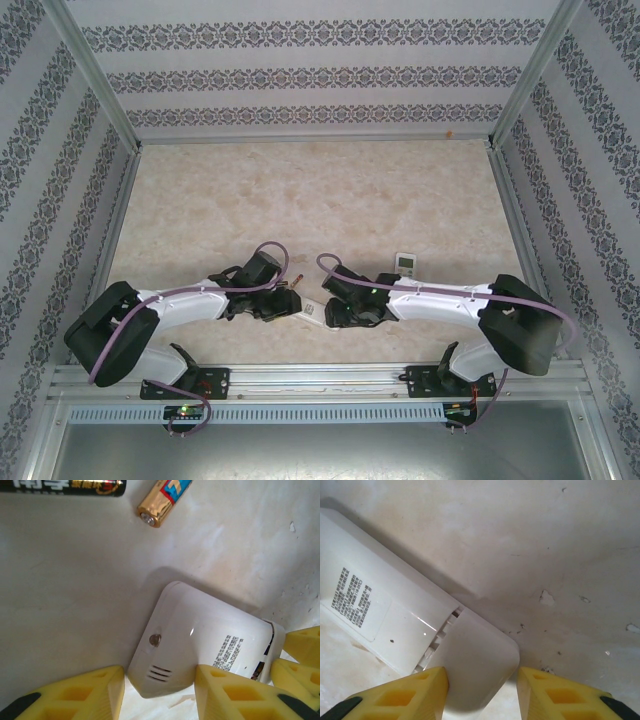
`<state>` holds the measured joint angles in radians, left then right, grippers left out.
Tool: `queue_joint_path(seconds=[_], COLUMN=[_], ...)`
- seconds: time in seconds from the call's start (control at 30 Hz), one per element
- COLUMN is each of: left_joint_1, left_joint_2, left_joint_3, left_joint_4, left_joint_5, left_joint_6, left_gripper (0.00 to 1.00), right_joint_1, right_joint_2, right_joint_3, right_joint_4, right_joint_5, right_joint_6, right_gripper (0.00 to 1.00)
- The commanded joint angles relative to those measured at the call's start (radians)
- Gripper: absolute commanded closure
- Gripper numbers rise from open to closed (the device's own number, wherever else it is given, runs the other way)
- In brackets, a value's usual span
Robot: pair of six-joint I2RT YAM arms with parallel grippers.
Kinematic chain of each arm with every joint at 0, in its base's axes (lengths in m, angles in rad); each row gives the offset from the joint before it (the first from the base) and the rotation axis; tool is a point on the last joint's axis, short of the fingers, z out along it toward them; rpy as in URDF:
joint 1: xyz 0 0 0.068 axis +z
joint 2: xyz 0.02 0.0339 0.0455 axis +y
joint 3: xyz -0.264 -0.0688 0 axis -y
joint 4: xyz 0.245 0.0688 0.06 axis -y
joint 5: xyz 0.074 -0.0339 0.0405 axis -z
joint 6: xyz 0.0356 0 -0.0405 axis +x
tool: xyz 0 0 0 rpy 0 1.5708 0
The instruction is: Load the batteries into the remote control
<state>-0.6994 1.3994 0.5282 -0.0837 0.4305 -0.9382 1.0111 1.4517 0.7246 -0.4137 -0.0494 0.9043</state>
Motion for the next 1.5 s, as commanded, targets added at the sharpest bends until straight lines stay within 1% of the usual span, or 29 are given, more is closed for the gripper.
queue_joint_path(seconds=[0.0, 0.17, 0.37, 0.43, 0.5, 0.57, 0.63, 0.73, 0.77, 0.87, 0.97, 1.07, 1.17, 1.27, 1.37, 1.47], left_joint_1=[-0.057, -0.061, -0.078, -0.085, -0.089, -0.092, -0.094, -0.093, -0.094, -0.094, -0.088, -0.072, -0.041, -0.025, -0.023, -0.023], left_joint_2=[0.045, 0.037, 0.035, 0.033, 0.025, 0.009, -0.013, -0.055, -0.076, -0.136, -0.176, -0.186, -0.156, -0.082, 0.026, 0.105], left_joint_3=[-0.027, -0.039, -0.042, -0.043, -0.045, -0.047, -0.05, -0.048, -0.043, -0.017, 0.033, 0.061, 0.079, 0.121, 0.186, 0.19], left_joint_4=[0.049, 0.035, 0.018, 0.009, 0.002, -0.009, -0.016, -0.045, -0.06, -0.121, -0.206, -0.232, -0.22, -0.195, -0.214, -0.19], left_joint_5=[0.025, 0.002, -0.022, -0.031, -0.04, -0.05, -0.06, -0.077, -0.088, -0.13, -0.18, -0.199, -0.196, -0.154, -0.096, -0.043], left_joint_6=[-0.035, -0.051, -0.063, -0.067, -0.072, -0.077, -0.085, -0.096, -0.093, -0.076, -0.044, -0.012, 0.026, 0.105, 0.147, 0.147], left_gripper=[0.62, 0.65, 0.67, 0.67, 0.67, 0.67, 0.67, 0.67, 0.66, 0.54, 0.47, 0.4, 0.39, 0.39, 0.44, 0.51], right_joint_1=[0.039, 0.063, 0.105, 0.128, 0.156, 0.199, 0.212, 0.212, 0.213, 0.194, 0.152, 0.11, 0.077, 0.048, 0.023, 0.015], right_joint_2=[0.036, 0.044, 0.057, 0.091, 0.142, 0.193, 0.222, 0.2, 0.176, 0.127, 0.117, 0.095, 0.068, 0.037, 0.018, 0.008], right_joint_3=[-0.004, 0.017, 0.009, 0.004, 0.01, 0.018, 0.014, 0.013, 0.008, -0.007, -0.006, -0.017, -0.009, -0.005, -0.009, -0.028], right_joint_4=[-0.076, -0.102, -0.108, -0.114, -0.142, -0.167, -0.163, -0.176, -0.168, -0.129, -0.152, -0.13, -0.124, -0.103, -0.094, -0.072], right_joint_5=[-0.037, -0.035, -0.027, -0.035, -0.031, -0.001, 0.014, 0.057, 0.072, 0.082, 0.093, 0.089, 0.089, 0.076, 0.065, 0.045], right_joint_6=[0.022, 0.053, 0.077, 0.081, 0.096, 0.112, 0.127, 0.14, 0.135, 0.097, 0.067, 0.046, 0.019, 0.001, 0.003, 0.029], right_gripper=[0.57, 0.53, 0.56, 0.55, 0.58, 0.58, 0.59, 0.61, 0.61, 0.6, 0.6, 0.59, 0.59, 0.6, 0.62, 0.62])
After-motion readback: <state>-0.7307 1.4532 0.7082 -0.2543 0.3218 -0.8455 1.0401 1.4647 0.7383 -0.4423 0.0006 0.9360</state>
